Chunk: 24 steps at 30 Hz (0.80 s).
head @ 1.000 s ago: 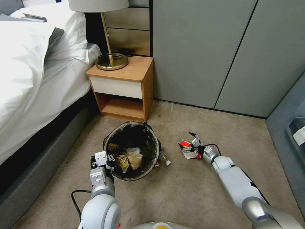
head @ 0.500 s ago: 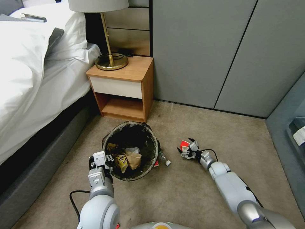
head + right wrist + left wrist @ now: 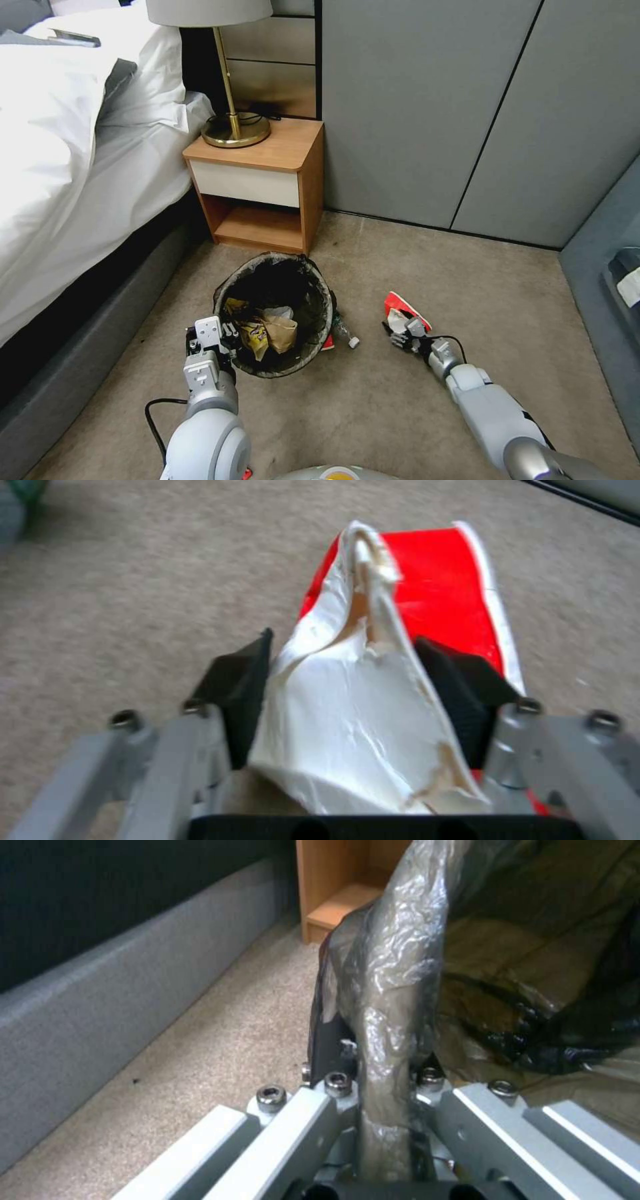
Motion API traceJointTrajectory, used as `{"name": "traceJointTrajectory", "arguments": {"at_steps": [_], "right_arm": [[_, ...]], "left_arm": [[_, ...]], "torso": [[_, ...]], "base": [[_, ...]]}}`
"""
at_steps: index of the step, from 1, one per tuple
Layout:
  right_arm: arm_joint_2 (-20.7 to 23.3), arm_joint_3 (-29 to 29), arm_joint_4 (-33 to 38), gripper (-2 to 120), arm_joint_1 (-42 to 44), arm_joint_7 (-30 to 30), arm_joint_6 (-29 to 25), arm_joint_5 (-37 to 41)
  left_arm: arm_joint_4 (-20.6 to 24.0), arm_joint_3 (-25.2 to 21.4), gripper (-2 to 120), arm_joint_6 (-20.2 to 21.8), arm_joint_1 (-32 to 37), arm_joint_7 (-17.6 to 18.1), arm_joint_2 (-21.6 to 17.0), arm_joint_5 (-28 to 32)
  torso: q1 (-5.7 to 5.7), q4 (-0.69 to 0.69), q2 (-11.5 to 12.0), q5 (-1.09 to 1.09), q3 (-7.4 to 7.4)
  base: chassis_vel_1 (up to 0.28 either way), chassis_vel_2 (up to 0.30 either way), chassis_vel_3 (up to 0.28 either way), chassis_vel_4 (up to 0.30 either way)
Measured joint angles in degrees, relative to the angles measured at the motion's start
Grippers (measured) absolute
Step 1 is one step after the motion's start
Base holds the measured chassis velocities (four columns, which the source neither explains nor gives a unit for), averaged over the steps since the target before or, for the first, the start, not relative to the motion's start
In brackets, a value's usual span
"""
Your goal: Pick up the trash bin, then pick up the garbage from the floor and place it into the trash bin.
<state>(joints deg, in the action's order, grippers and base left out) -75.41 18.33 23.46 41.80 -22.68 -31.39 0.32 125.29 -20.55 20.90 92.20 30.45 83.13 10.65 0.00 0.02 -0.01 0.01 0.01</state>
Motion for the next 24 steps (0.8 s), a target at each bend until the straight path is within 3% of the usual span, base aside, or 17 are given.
{"name": "traceJointTrajectory", "arguments": {"at_steps": [14, 24], "right_arm": [[0.79, -0.19, 0.59, 1, 0.30, -0.04, -0.75, 1.65], [0.47, -0.22, 0.78, 0, 0.56, -0.06, -2.00, 1.64]], "left_arm": [[0.31, 0.37, 0, 0.01, 0.33, 0.09, -0.24, -0.22], [0.59, 0.42, 0, 0.01, 0.05, 0.13, -0.46, -0.12]], "torso": [[0.00, -0.04, 0.00, -0.03, -0.01], [0.00, -0.03, 0.00, -0.01, -0.01]], "base": [[0.000, 0.000, 0.000, 0.000], [0.000, 0.000, 0.000, 0.000]]}}
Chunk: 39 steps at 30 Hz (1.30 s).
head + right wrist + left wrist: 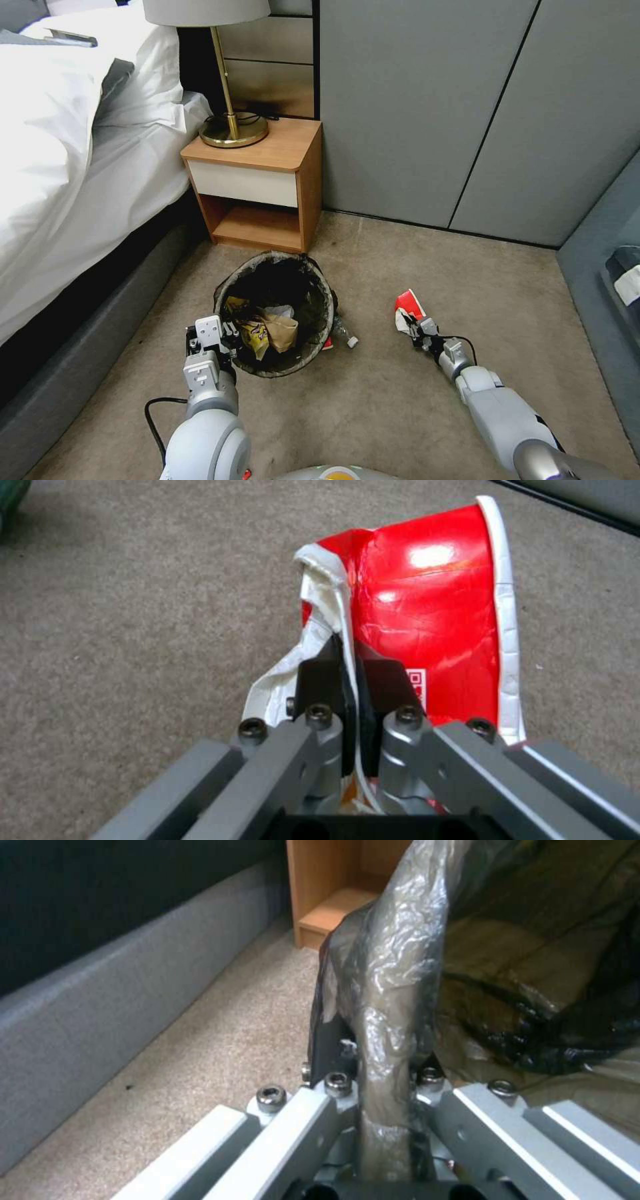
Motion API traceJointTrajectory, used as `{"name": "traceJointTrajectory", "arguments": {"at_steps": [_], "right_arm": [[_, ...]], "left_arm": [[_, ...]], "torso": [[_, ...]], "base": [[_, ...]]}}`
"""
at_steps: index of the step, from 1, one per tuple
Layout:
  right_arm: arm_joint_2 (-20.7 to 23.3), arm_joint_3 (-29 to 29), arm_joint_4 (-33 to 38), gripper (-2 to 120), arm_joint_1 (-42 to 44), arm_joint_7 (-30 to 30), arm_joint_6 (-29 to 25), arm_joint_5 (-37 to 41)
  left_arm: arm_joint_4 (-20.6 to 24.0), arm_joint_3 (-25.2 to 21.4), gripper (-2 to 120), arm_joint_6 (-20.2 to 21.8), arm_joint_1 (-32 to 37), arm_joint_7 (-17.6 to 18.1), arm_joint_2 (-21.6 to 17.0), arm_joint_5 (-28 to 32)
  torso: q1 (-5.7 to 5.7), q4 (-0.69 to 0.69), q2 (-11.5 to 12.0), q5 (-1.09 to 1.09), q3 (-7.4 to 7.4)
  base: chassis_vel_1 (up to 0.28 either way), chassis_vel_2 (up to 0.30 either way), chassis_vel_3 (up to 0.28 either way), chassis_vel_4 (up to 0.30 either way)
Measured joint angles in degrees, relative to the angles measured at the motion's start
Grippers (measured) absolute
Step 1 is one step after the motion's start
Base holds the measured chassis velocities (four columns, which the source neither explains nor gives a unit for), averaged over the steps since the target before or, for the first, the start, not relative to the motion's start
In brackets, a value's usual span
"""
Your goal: Pick up the trash bin, then pick up the garbage from the floor and place it into the trash bin.
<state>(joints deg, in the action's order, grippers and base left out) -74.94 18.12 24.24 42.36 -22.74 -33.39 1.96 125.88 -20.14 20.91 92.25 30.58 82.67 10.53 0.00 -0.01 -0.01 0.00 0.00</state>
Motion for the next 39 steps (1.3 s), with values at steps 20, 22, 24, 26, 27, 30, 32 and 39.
{"name": "traceJointTrajectory", "arguments": {"at_steps": [20, 22, 24, 26, 27, 30, 32, 39], "right_arm": [[1.65, -1.80, 57.28, 0, 16.05, 9.73, 3.47, 11.48], [1.76, -3.45, 66.74, 0, 18.47, 10.12, 4.88, 12.05], [1.86, -4.52, 71.17, 0, 19.82, 10.12, 5.33, 12.02], [2.04, -6.83, 76.86, 0, 22.13, 10.12, 5.70, 11.59], [2.04, -6.83, 76.86, 0, 22.13, 10.12, 5.70, 11.59], [2.68, -12.44, 82.22, 0, 26.36, 10.11, 5.85, 9.10], [2.73, -13.95, 82.36, 0, 27.23, 10.06, 5.65, 8.09], [2.22, -20.83, 79.01, 0, 29.43, 9.61, 4.33, 3.96]], "left_arm": [[-2.67, 1.03, 0, 0.06, -0.77, 0.09, -0.19, 0.12], [-2.97, 1.49, 0, 0.07, -0.91, 0.09, -0.17, -0.07], [-3.01, 1.70, 0, 0.08, -0.92, 0.02, -0.18, -0.17], [-3.02, 1.81, 0, 0.09, -0.91, 0.01, -0.20, -0.29], [-3.02, 1.81, 0, 0.09, -0.91, 0.01, -0.20, -0.29], [-3.02, 1.85, 0, 0.09, -0.92, 0.01, -0.22, -0.31], [-3.03, 1.85, 0, 0.09, -1.01, 0.01, -0.17, -0.32], [-3.09, 2.28, 0, 0.20, -1.24, -0.08, 0.12, -0.32]], "torso": [[0.00, 0.02, 0.00, -0.03, 0.00], [0.00, 0.01, 0.00, -0.01, 0.00], [0.00, 0.01, 0.00, -0.03, 0.00], [0.00, 0.01, 0.00, 0.00, 0.00], [0.00, 0.01, 0.00, 0.00, 0.00], [0.00, 0.01, 0.00, -0.01, 0.00], [0.00, 0.00, 0.00, -0.01, 0.00], [0.00, 0.01, 0.00, 0.00, 0.00]], "base": [[0.000, 0.000, 0.000, 0.000], [0.000, 0.000, 0.000, 0.000], [0.000, 0.000, 0.000, 0.000], [0.000, 0.000, 0.000, 0.000], [0.000, 0.000, 0.000, 0.000], [0.000, 0.000, 0.000, 0.000], [0.000, 0.000, 0.000, 0.000], [0.000, 0.000, 0.000, 0.000]]}}
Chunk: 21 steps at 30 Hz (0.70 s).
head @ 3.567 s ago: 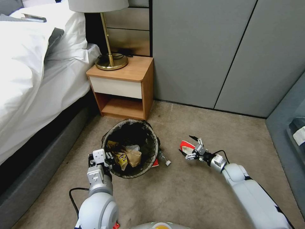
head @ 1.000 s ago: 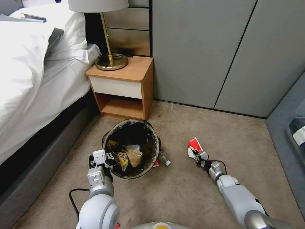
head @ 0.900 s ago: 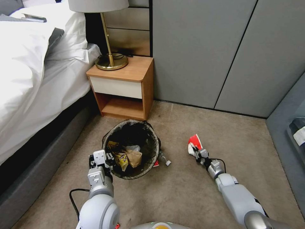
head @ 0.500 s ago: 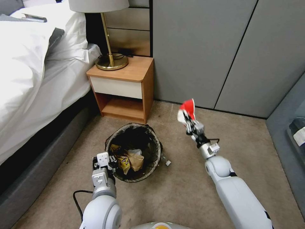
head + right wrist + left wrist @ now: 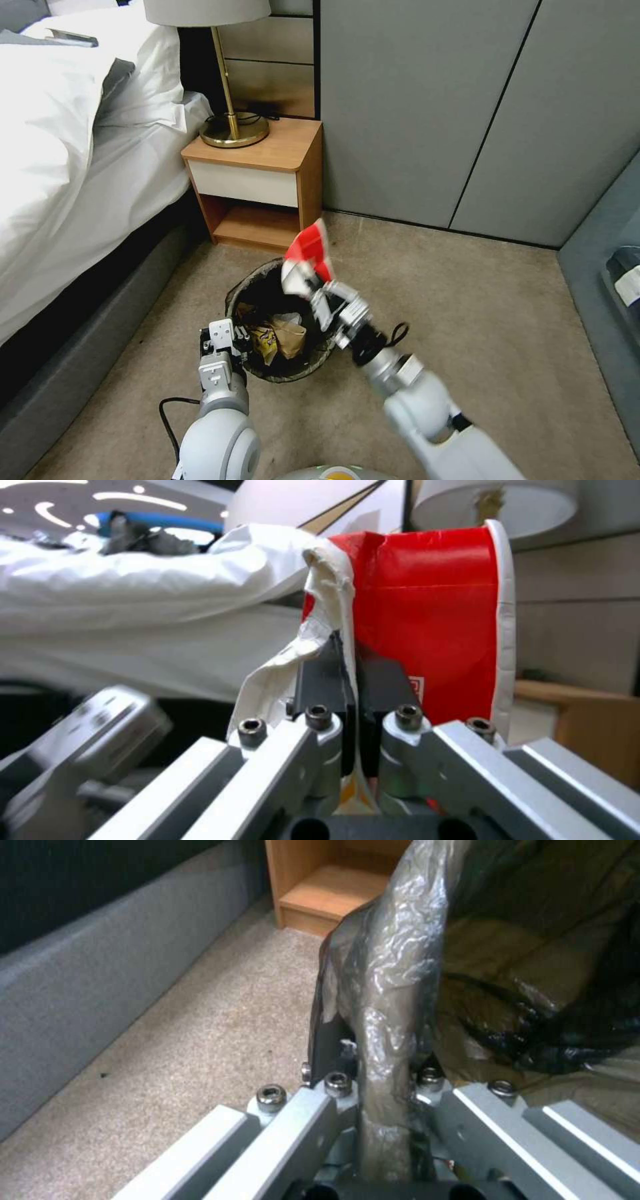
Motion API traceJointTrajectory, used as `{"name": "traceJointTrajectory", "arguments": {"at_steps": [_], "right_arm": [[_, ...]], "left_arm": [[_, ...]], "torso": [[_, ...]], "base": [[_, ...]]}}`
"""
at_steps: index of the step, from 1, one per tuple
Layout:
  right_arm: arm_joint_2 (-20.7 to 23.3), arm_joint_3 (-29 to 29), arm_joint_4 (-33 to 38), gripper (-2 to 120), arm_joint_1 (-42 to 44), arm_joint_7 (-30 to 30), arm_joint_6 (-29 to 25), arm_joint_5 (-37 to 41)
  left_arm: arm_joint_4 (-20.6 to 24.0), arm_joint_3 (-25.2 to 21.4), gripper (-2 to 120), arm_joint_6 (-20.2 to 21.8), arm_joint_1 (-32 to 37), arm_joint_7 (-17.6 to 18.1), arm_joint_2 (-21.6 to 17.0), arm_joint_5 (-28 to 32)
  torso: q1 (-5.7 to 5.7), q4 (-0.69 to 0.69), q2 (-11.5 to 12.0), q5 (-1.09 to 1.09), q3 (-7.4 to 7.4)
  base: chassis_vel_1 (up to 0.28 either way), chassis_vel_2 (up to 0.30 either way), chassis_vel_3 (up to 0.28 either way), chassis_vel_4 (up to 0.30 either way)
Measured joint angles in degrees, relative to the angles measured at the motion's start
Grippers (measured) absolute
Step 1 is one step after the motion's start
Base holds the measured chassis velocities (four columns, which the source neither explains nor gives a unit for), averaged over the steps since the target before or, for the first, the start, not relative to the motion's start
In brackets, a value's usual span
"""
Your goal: Pick up the trash bin, then pick up the garbage from the floor and place it into the trash bin.
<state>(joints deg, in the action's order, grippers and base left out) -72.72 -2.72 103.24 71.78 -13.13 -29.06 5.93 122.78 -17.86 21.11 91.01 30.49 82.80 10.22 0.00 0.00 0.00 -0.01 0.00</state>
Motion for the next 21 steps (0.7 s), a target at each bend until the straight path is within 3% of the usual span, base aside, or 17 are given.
{"name": "traceJointTrajectory", "arguments": {"at_steps": [15, 21], "right_arm": [[-1.99, -0.89, -10.97, 0, -2.54, -0.10, -1.25, -0.59], [-2.73, -0.42, -15.07, 4, -4.20, 2.65, -0.92, -2.41]], "left_arm": [[1.01, 0.29, 0, 0.01, 0.46, -0.09, 0.06, -0.02], [1.29, 0.58, 0, 0.01, 0.83, -0.09, 0.20, 0.24]], "torso": [[0.00, 0.00, 0.00, 0.01, 0.00], [0.00, 0.00, 0.00, 0.01, 0.00]], "base": [[0.000, 0.000, 0.000, 0.000], [0.000, 0.000, 0.000, 0.000]]}}
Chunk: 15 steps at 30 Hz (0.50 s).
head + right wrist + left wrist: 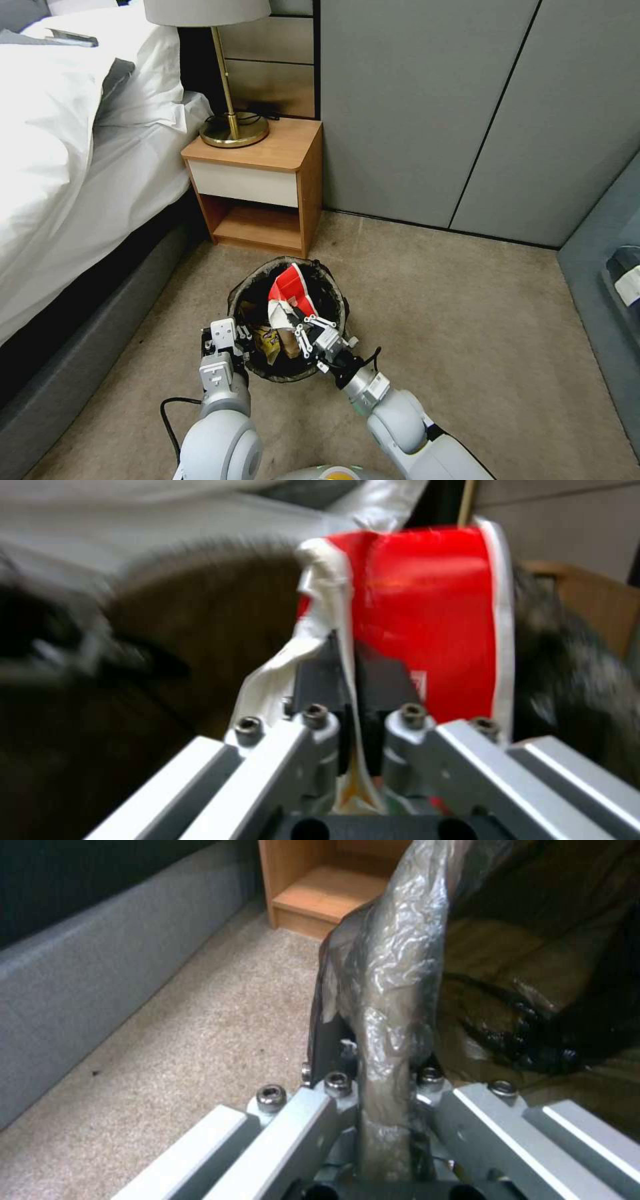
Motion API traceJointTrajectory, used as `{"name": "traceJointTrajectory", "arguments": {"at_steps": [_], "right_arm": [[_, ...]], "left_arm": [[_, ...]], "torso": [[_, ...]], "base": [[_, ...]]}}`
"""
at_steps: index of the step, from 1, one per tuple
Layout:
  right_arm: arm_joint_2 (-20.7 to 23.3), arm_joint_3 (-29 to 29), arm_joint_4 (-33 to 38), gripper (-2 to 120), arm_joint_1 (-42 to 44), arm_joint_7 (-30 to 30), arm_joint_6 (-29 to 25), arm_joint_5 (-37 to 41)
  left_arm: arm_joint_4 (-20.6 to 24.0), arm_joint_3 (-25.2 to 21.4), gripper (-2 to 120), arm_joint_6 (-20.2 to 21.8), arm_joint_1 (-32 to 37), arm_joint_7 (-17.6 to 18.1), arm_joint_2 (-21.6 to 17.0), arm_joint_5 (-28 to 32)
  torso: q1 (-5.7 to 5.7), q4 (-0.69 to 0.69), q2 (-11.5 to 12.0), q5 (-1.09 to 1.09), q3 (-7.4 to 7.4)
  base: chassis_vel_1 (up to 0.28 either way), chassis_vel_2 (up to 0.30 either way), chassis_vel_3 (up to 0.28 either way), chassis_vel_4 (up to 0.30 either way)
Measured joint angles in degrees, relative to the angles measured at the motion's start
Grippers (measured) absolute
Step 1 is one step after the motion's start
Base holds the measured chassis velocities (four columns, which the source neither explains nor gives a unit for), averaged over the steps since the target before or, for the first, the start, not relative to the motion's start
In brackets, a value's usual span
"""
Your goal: Pick up the trash bin, then pick up the garbage from the floor and place it into the trash bin.
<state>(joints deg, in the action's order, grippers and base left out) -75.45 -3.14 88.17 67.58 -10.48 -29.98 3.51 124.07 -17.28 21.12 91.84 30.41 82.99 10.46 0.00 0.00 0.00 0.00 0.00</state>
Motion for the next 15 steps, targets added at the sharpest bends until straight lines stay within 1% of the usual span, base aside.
{"name": "traceJointTrajectory", "arguments": {"at_steps": [2, 3, 4, 6, 7, 11, 12, 14, 15], "right_arm": [[-0.11, 0.04, -1.19, 14, -0.24, 0.28, 0.00, -0.68], [-0.11, 0.04, -1.19, 14, -0.24, 0.28, 0.00, -0.68], [-0.15, -0.04, -1.35, 21, -0.21, 0.32, 0.00, -0.76], [-0.21, -0.33, -1.36, 29, 0.09, 0.37, 0.00, -0.80], [-0.21, -0.33, -1.36, 29, 0.09, 0.37, 0.00, -0.80], [-0.22, -0.72, -1.16, 49, 0.40, 0.37, 0.04, -0.98], [-0.22, -0.72, -1.16, 49, 0.40, 0.37, 0.04, -0.98], [-0.12, -0.78, -0.73, 57, 0.56, 0.37, 0.15, -0.99], [-0.11, -0.79, -0.67, 57, 0.59, 0.37, 0.17, -0.99]], "left_arm": [[0.19, 0.07, 0, 0.00, 0.05, 0.00, -0.02, 0.02], [0.19, 0.07, 0, 0.00, 0.05, 0.00, -0.02, 0.02], [0.27, 0.07, 0, 0.00, 0.04, 0.00, -0.07, 0.06], [0.42, 0.06, 0, 0.00, 0.00, 0.00, -0.19, 0.14], [0.42, 0.06, 0, 0.00, 0.00, 0.00, -0.19, 0.14], [0.74, -0.02, 0, 0.06, -0.07, 0.00, -0.36, 0.32], [0.74, -0.02, 0, 0.06, -0.07, 0.00, -0.36, 0.32], [1.10, 0.03, 0, 0.09, -0.01, 0.01, -0.36, 0.33], [1.13, 0.03, 0, 0.09, 0.00, 0.01, -0.35, 0.33]], "torso": [[0.00, 0.00, 0.00, 0.00, 0.00], [0.00, 0.00, 0.00, 0.00, 0.00], [0.00, 0.00, 0.00, 0.00, 0.00], [0.00, 0.00, 0.00, 0.00, 0.00], [0.00, 0.00, 0.00, 0.00, 0.00], [0.00, 0.00, 0.00, 0.00, 0.00], [0.00, 0.00, 0.00, 0.00, 0.00], [0.00, 0.00, 0.00, 0.00, 0.00], [0.00, 0.00, 0.00, 0.00, 0.00]], "base": [[0.000, 0.000, 0.000, 0.000], [0.000, 0.000, 0.000, 0.000], [0.000, 0.000, 0.000, 0.000], [0.000, 0.000, 0.000, 0.000], [0.000, 0.000, 0.000, 0.000], [0.000, 0.000, 0.000, 0.000], [0.000, 0.000, 0.000, 0.000], [0.000, 0.000, 0.000, 0.000], [0.000, 0.000, 0.000, 0.000]]}}
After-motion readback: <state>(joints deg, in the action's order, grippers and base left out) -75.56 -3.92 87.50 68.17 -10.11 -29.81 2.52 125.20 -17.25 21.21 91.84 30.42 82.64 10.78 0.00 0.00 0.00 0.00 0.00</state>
